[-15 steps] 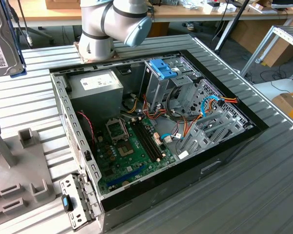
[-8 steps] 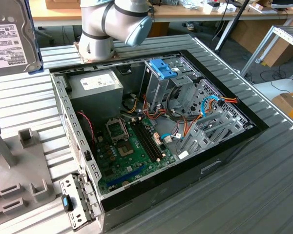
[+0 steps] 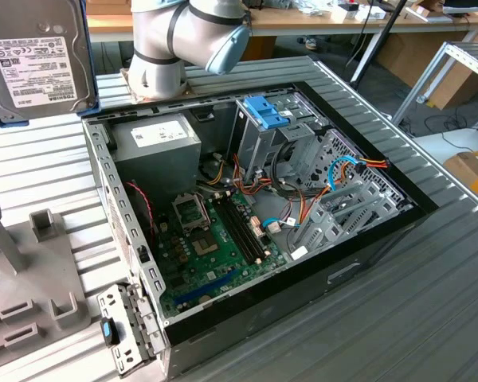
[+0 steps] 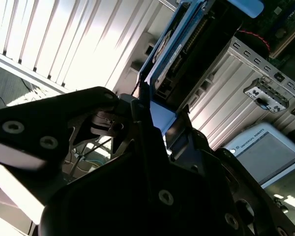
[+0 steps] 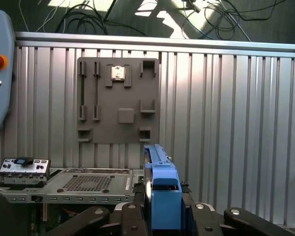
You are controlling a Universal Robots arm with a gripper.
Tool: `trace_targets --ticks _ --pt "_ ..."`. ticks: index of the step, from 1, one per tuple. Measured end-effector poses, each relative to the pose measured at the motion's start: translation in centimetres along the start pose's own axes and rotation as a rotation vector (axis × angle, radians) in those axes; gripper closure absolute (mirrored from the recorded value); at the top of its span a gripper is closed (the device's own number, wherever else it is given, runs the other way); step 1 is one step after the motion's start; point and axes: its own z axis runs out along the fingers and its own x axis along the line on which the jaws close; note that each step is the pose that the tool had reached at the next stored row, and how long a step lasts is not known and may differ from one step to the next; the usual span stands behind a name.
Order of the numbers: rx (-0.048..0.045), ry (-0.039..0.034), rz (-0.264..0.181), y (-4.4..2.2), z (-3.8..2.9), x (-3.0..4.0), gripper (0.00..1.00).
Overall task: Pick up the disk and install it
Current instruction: 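Pick up the disk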
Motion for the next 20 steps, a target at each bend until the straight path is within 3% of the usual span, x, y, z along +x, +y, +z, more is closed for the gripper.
trace_targets --ticks 3,20 --pt "0.0001 -0.0001 -0.001 -1.66 0.01 -0.07 0.63" --pt "-0.0001 0.0 -0.003 -7.36 0.04 -0.32 0.63"
